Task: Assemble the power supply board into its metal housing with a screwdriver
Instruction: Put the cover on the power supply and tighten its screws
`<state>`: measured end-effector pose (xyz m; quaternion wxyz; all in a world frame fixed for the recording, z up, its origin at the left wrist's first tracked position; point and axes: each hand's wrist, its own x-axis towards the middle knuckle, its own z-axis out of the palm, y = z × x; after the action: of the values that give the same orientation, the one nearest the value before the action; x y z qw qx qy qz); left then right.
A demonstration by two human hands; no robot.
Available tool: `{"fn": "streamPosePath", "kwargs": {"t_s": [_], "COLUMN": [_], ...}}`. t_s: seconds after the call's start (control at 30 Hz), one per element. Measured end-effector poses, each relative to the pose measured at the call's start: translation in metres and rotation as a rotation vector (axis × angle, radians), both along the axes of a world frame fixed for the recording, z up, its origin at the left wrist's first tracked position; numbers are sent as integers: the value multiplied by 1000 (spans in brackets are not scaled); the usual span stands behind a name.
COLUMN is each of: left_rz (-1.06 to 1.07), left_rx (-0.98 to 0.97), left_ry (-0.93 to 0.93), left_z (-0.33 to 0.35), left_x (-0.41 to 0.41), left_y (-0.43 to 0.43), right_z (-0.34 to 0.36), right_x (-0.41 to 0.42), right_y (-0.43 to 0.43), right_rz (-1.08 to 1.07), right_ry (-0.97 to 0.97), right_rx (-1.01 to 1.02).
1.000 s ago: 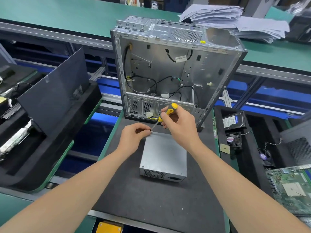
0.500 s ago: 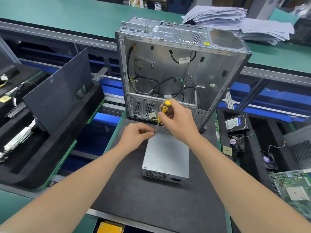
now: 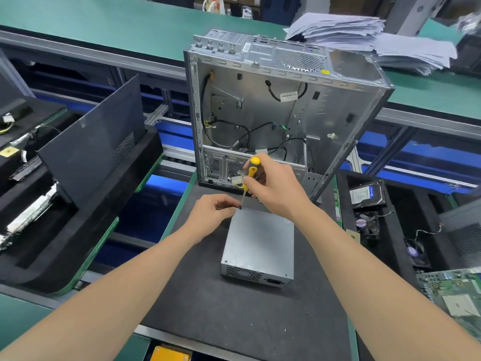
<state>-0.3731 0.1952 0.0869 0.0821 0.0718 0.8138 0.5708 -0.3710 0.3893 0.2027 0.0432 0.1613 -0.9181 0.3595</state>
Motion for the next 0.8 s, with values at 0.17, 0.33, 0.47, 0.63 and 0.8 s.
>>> {"fn": "streamPosePath", "kwargs": {"t_s": [0.17, 0.33, 0.47, 0.63, 0.8], "left_rz": [-9, -35, -16, -58, -87], "left_rx": [-49, -136, -189, -237, -268], "left_ry": [45, 131, 230, 279, 302], "left_z": [3, 8, 13, 13, 15], "left_x": [0, -1, -6, -7, -7], "left_y": [1, 4, 11, 8, 6], "right_z": [-2, -2, 6, 23, 22], "right_x": [-1, -3, -10, -17, -23], "right_y": [-6, -6, -5, -1, -17], "right_rz": [-79, -117, -53, 232, 11], "right_ry": [58, 107, 119, 15, 93], "right_rx": [10, 81, 208, 218, 411]}}
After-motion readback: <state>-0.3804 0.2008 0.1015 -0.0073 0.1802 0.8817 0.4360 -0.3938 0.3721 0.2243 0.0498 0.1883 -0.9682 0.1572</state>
